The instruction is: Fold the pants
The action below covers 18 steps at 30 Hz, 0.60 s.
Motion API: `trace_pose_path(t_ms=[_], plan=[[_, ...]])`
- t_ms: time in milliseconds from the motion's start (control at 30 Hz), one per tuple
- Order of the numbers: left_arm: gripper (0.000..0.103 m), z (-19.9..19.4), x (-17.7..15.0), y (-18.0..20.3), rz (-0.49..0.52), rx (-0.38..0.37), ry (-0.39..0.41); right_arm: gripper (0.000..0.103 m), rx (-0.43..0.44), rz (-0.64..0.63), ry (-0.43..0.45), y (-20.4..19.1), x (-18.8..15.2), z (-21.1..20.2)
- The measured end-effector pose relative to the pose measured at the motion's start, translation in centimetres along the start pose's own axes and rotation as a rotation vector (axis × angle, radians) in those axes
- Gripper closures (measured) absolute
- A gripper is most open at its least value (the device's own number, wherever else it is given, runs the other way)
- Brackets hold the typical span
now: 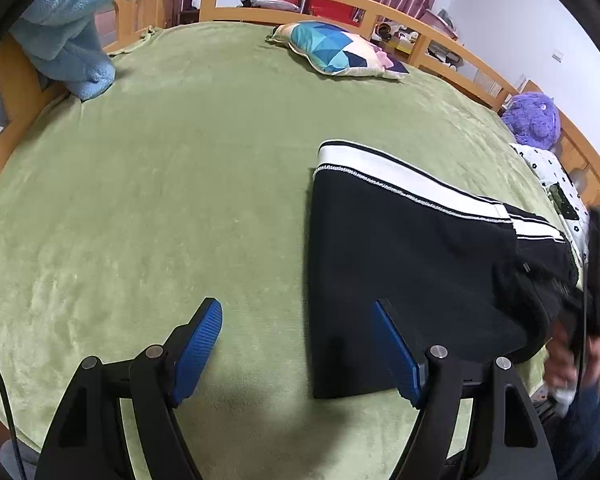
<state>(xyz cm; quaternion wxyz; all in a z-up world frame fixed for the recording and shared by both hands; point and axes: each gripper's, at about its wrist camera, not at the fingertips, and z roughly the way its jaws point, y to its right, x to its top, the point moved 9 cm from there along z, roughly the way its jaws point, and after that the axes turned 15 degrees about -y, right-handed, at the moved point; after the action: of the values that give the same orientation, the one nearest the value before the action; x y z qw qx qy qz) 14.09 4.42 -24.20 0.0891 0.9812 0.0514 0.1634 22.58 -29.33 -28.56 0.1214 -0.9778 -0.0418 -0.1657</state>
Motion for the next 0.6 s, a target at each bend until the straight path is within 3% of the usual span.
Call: trace_pose_path(t_ms=[67,100,133,167,200,300,333,367,400,433,467,600], plan=[[0.028,0.3,0.2,-0.2,0.003,0.014,-0.004,0.036,0.037,0.006,-0.041,0.4,2.3,2.1],[0.028,0.5,0.3,-0.2,0.005,0.019,-0.007,0.042,0.070,0.005,-0.067,0.4,2.9,3.0],[0.028,0.7,0.5,-0.2,0.008,0.022,-0.010,0.052,0.105,0.011,-0.111,0.3,3.5,4.2],[0.028,0.8,0.6,-0.2,0.010,0.024,-0.012,0.077,0.114,0.010,-0.158,0.5,3.8,5.3],[0.028,0.9,0.8,-0.2,0.015,0.025,-0.013,0.085,0.154,-0.021,-0.163,0.3,4.2,5.2],[0.028,1.1,1.2,0.2,0.030,0.014,-0.002,0.086,0.323,0.054,-0.038,1.6,5.9,1.9],[0.028,1.2,1.3,0.3,0.029,0.008,0.000,0.086,0.319,0.074,-0.035,2.2,6.1,1.7],[0.028,1.7,1.4,0.6,0.027,-0.003,-0.006,0.082,0.282,0.074,-0.046,2.5,6.1,2.1],[0.028,2.0,1.5,0.8,0.027,-0.010,-0.010,0.068,0.229,0.061,-0.069,2.6,5.8,3.0],[0.028,2.5,1.7,1.0,0.032,-0.017,-0.012,0.065,0.139,0.027,-0.139,2.6,5.1,5.0],[0.028,2.8,1.8,1.3,0.041,-0.017,-0.013,0.065,0.106,-0.003,-0.176,2.4,4.6,5.9],[0.029,3.9,2.8,2.2,0.082,-0.011,-0.036,0.061,0.026,-0.023,-0.096,3.2,3.7,1.8]])
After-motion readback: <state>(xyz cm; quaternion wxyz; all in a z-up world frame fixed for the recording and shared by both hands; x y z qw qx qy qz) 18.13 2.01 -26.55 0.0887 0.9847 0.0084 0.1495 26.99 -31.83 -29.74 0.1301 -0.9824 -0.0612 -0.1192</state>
